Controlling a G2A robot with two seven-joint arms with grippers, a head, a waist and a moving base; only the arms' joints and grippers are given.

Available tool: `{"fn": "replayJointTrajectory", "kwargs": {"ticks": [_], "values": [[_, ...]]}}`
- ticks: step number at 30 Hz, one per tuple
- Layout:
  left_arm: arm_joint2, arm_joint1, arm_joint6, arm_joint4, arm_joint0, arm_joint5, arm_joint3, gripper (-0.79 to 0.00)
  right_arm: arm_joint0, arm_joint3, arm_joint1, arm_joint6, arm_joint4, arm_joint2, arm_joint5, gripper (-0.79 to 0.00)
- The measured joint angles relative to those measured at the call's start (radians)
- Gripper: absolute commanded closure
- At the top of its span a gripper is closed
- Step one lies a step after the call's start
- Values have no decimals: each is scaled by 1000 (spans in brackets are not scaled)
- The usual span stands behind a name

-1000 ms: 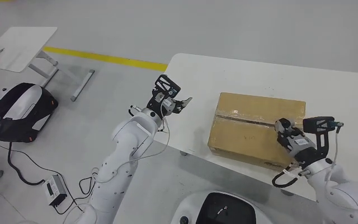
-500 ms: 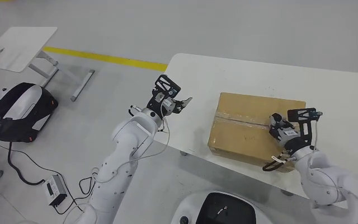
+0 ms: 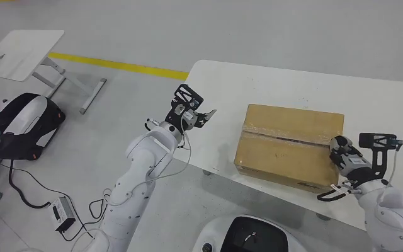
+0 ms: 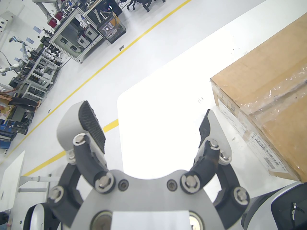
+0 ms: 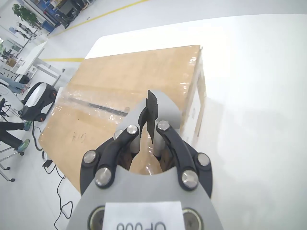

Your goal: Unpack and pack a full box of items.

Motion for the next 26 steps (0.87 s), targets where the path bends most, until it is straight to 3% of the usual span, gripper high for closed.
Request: {"fn": "replayJointTrajectory", "kwargs": {"ticks": [6, 12, 17, 20, 23, 24, 25, 26], "values": [[0, 0, 0, 0, 0, 0, 0, -785, -33, -61, 2, -28, 56, 64, 7, 0], [0, 0, 3, -2, 1, 1, 0, -785, -56, -156, 0, -132, 61, 159, 112, 0], [-9, -5, 103, -141, 26, 20, 19, -785, -75, -186, -2, -205, -11, 188, 202, 0], [-29, -8, 192, -240, 47, 32, 32, -785, -89, -168, -3, -223, -40, 192, 200, 0], [-42, -6, 211, -260, 60, 30, 36, -785, -107, -144, -2, -250, -68, 191, 159, 0], [-42, -6, 210, -257, 63, 32, 36, -785, -112, -141, -1, -253, -78, 190, 147, -212], [-41, -6, 205, -257, 65, 34, 36, -785, -118, -139, -1, -253, -93, 190, 134, -785], [-40, -6, 203, -260, 67, 34, 36, -785, -121, -140, 0, -256, -106, 192, 129, -1]]}}
